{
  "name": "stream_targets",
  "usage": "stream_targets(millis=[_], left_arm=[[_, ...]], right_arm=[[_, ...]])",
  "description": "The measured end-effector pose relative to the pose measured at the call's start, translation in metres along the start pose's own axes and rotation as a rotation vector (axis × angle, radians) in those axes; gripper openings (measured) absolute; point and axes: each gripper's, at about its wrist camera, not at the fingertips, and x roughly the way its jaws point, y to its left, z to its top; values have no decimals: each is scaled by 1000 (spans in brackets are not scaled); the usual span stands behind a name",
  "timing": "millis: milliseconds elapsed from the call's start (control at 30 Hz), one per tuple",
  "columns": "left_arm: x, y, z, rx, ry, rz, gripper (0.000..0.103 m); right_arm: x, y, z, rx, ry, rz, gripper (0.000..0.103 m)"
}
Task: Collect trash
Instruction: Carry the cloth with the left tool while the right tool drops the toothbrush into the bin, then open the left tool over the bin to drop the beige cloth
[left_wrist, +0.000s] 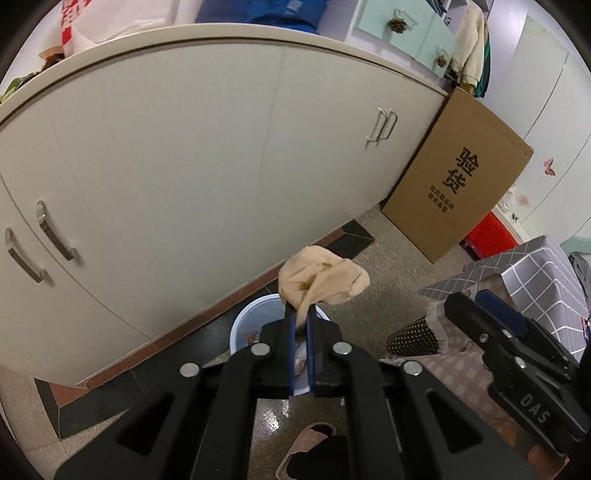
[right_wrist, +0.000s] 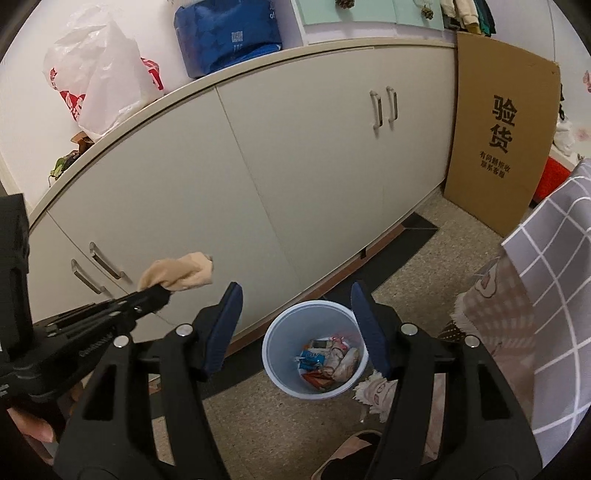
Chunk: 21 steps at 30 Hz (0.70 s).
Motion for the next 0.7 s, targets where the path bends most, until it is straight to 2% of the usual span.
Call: stream_targets(millis=[267,433,533,567,600,633,700], left_arm=[[17,-18,0,44,33,-6,5],[28,-27,9,55,46,-10,6],[36,-31,15,60,50,-23,8],[41,-32,17,62,68,-32,10],[48,-32,19,49,95,-12,25],[51,-30,19,27,106,16,45],[50,-29,19,6,101,3,47]], right_arm=[[-19,-1,4,-41,-112,-69,64],[-32,-10,8,-17,-187,-85,66],[-36,-18,10,19,-202,-89,69],[-37,-21,10,27,-204,-89,69],[-38,-24,10,37,-205,-94,69],[-38,-26,10,41,-203,-98,69],[-39,-31,9,54,-195,-100,70]])
